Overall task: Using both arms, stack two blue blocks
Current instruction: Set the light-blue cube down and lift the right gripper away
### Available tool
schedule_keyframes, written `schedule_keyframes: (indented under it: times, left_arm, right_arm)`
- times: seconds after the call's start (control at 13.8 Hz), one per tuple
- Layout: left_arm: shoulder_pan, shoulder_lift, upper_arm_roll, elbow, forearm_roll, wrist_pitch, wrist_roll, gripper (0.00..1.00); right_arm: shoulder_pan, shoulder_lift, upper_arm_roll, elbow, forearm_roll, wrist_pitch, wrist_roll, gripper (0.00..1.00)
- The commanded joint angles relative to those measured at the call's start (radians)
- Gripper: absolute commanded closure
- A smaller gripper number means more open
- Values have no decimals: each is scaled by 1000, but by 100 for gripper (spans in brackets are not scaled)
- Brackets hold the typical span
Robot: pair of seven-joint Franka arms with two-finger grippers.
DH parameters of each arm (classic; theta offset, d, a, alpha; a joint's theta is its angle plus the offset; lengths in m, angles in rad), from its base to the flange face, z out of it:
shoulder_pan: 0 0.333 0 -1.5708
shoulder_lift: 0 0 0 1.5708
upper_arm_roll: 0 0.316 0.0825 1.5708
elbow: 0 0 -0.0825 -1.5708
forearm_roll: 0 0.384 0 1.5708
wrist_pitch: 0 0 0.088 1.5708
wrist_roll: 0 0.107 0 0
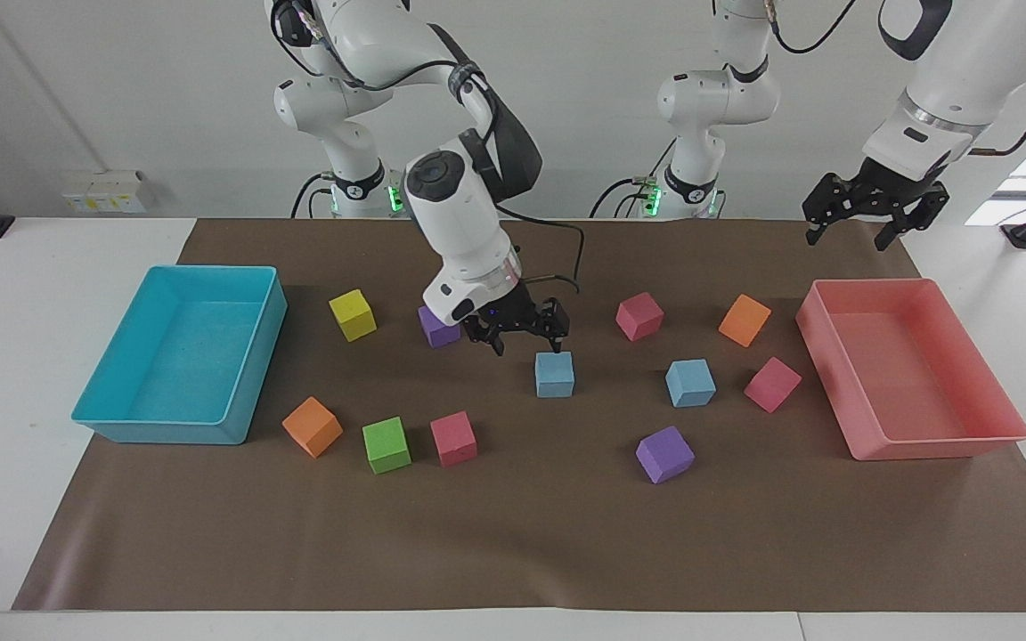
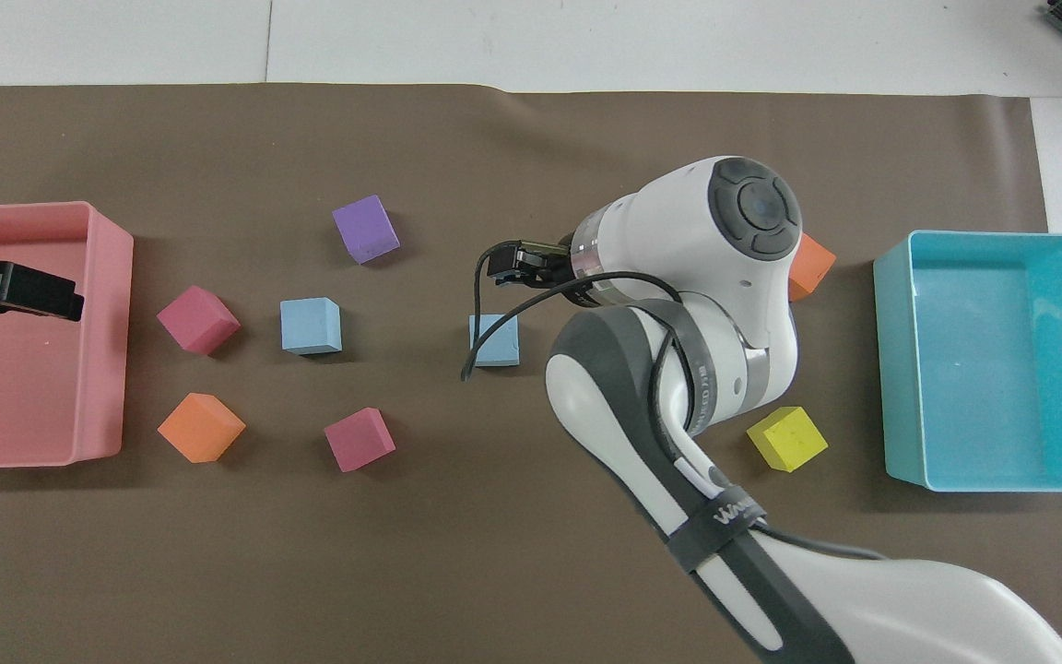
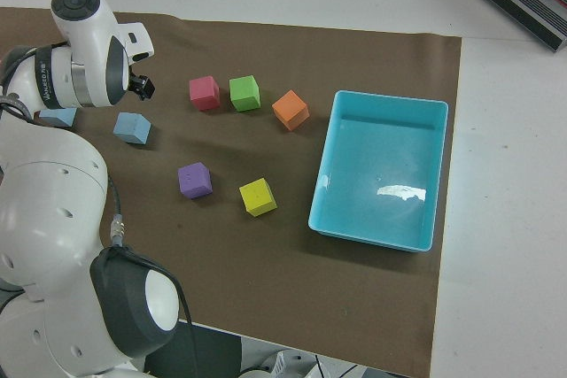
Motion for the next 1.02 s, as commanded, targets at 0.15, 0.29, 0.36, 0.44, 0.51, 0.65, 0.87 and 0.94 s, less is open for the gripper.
schedule_keyframes:
  times: [0.15,0.29,0.36,0.44,0.51,0.65,0.87,0.94]
  left_arm:
    - [9,-21,-7,-29,14,21,-8,0]
    - [9,-21,-7,-29,16,21,-8,0]
    - [9,-21,-7,-29,14,21,-8,0]
    - [9,-21,-7,-29,14,21,-8,0]
    - [9,-21,-7,-29,14,21,-8,0]
    - [9,-21,-7,-29,14,21,-8,0]
    - [8,-27,-7,-26,14,-45,-10,0]
    - [5,-27,-8,-23,10,-45,-16,0]
  right_arm:
    - [-94,-42,11,-104,291,16,-306,0]
    - [-135,-40,11,-124,403,15,-410,0]
    - [-142,-37,11,-140,445,18,-443,0]
    - [-148,-34,9,-154,494,20,-476,4]
    - [-157,-25,9,-163,541,20,-530,12]
    - [-163,-9,9,-196,634,42,-637,33]
    - [-157,15,11,-243,733,89,-760,58]
    - [-153,18,9,-258,758,92,-776,81]
